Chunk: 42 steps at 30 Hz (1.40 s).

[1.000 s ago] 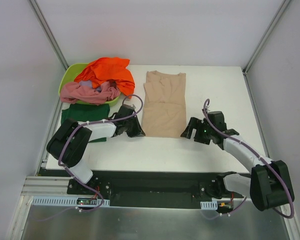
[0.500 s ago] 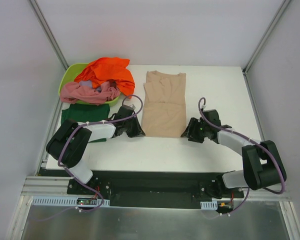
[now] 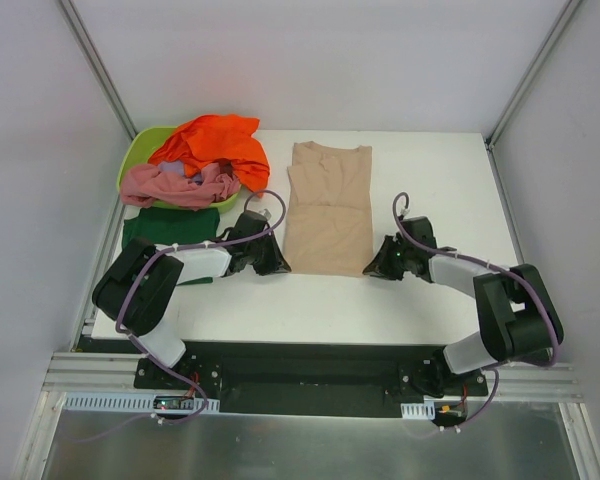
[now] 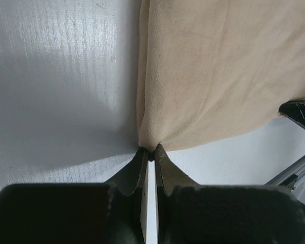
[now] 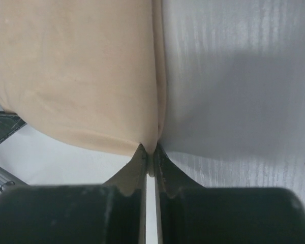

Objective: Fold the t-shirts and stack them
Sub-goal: Grab one side of the 2/3 rectangular tshirt with both arms, then fold the long partially folded tshirt into a neat square

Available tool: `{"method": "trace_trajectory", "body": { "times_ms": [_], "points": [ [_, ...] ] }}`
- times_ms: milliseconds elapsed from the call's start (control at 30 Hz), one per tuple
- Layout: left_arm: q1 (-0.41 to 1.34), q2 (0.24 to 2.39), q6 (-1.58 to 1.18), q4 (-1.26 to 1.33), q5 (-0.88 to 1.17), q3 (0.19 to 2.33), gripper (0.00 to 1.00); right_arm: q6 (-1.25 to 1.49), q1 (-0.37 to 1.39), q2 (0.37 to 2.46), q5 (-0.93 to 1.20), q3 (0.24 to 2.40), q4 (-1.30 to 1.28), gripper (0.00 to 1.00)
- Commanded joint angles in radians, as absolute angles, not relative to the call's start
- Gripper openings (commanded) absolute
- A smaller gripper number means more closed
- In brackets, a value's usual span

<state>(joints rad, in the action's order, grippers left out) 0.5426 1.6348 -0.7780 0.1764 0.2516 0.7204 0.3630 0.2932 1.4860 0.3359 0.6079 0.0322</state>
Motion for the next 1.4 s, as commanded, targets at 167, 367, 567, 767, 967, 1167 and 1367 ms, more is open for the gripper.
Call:
{"method": "trace_trajectory", "body": {
  "times_ms": [167, 367, 567, 767, 967, 1167, 1367],
  "points": [
    [0.546, 1.424, -0.718, 0.084, 0.221, 0.586, 0.0, 0.348, 0.327, 1.332, 0.454, 0.512, -0.115, 0.01],
    [0.546, 1.062, -0.686, -0.113, 0.175, 0.511, 0.0, 0.33, 0.469, 1.128, 0.601, 0.592, -0.404, 0.01],
    [0.546, 0.692, -0.641, -0.264, 0.066, 0.491, 0.0, 0.385, 0.587, 1.013, 0.848, 0.655, -0.46, 0.01],
    [0.546, 0.487, -0.618, -0.365, -0.036, 0.528, 0.0, 0.442, 0.705, 1.009, 0.951, 0.658, -0.379, 0.01],
    [0.546, 0.405, -0.634, -0.397, -0.071, 0.551, 0.0, 0.518, 0.868, 0.999, 0.996, 0.661, -0.186, 0.01],
    [0.546, 0.384, -0.63, -0.407, -0.092, 0.595, 0.0, 0.526, 0.917, 0.997, 0.996, 0.687, -0.179, 0.01],
    [0.548, 0.377, -0.621, -0.414, -0.161, 0.618, 0.0, 0.522, 0.923, 0.983, 0.979, 0.666, -0.164, 0.01]
  ]
}}
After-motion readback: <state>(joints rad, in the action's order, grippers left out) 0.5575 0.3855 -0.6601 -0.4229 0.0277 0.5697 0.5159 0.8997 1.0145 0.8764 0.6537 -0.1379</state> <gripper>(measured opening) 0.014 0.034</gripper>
